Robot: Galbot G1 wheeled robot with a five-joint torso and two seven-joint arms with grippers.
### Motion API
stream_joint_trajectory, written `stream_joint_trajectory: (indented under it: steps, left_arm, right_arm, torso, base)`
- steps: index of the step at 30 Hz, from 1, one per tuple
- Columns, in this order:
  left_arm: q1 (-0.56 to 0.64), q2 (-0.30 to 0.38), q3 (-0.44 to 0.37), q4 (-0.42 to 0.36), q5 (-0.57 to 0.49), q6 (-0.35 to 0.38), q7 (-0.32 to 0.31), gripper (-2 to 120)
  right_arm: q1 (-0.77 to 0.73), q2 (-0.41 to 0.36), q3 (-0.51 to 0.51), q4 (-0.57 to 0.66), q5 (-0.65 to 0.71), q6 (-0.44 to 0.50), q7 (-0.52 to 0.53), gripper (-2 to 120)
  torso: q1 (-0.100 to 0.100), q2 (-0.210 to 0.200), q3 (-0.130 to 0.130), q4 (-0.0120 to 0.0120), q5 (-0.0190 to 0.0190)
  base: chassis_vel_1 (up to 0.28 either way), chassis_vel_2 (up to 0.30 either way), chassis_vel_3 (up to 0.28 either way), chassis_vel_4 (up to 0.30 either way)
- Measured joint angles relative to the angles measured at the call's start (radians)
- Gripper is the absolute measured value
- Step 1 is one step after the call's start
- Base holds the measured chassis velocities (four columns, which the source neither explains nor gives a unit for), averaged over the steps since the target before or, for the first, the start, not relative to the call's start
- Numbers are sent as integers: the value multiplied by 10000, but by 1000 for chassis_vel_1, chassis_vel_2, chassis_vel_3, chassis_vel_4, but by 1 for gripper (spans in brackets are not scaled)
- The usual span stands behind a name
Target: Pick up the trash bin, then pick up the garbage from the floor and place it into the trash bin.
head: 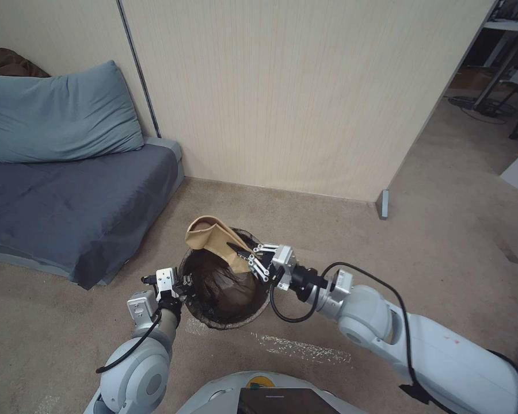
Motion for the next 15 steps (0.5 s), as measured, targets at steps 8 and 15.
stream_joint_trajectory:
  steps: [8,15]
  left_arm:
    - [3,7,-110,-220,-125,0,13,0]
    - [-29,23,-141,-285,-209,-6,17,0]
  right_arm:
    - [603,868,-1137,-1842,-397,400,185,0]
    - [919,1187,-1542,-2540,-559,445,292,0]
  torso:
    - [0,0,1,-1,2]
    - [0,0,1,-1,1]
  base:
    - [0,0,0,0]
    - [0,0,0,0]
